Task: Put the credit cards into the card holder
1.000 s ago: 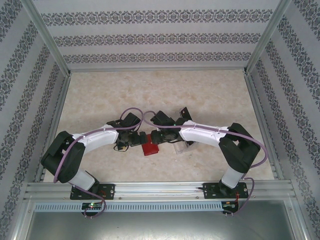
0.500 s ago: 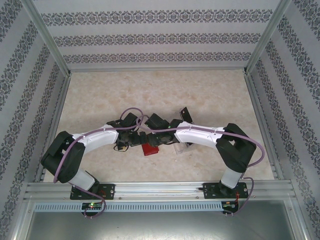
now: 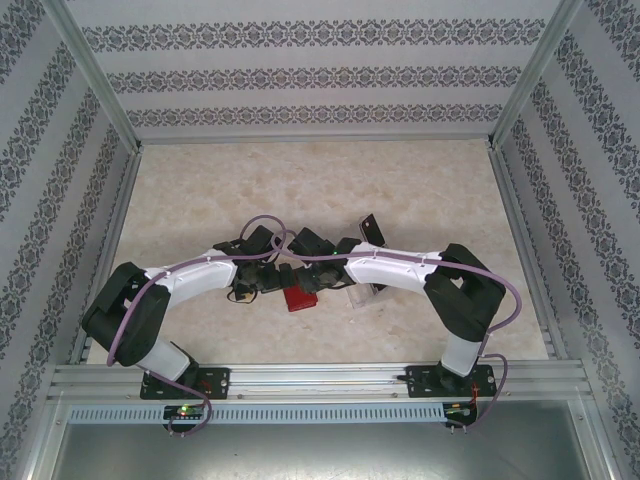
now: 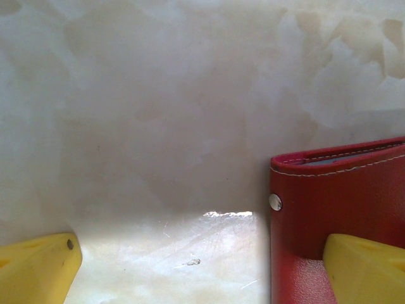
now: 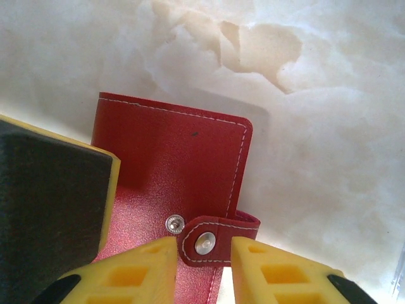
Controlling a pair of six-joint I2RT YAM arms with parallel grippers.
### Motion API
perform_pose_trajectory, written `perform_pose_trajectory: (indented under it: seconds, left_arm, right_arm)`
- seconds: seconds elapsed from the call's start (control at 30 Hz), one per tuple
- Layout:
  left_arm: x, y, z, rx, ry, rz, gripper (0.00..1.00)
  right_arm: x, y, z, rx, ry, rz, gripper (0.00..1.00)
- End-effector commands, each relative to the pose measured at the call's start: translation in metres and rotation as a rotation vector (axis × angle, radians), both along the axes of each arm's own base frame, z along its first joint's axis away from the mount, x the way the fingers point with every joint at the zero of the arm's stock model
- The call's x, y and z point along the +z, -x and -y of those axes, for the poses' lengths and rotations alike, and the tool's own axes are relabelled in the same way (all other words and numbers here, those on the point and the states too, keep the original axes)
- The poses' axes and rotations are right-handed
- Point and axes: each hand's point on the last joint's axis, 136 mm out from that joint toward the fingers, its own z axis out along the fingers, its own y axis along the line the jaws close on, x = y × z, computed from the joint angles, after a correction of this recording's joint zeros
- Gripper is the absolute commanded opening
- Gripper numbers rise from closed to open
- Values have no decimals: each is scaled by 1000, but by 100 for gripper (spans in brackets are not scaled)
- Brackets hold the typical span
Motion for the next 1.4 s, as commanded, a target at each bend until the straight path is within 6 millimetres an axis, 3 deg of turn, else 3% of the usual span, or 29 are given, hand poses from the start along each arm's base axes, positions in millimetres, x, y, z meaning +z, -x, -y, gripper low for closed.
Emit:
perform_pose_trajectory:
  seconds: [0.0,0.23,0.57,0.73,1.37]
  left_arm:
    - [-12,4,6,-23,14,-2,100]
    - [-11,4,6,-22,15,-1,100]
    - [-11,4,6,-23,17,-1,100]
    - [-11,3,7,-24,18,1,100]
    - [-9,1,9,-26,19,1,100]
  right_arm:
    - [-3,2,-5,33,29,7,31]
    - [-7,2,-7,37,37,-1,29]
    - [-5,1,-5,35,45,7,18]
    - [-4,4,-5,40,39,5,33]
    - [-13,4,-3,49,82,2,21]
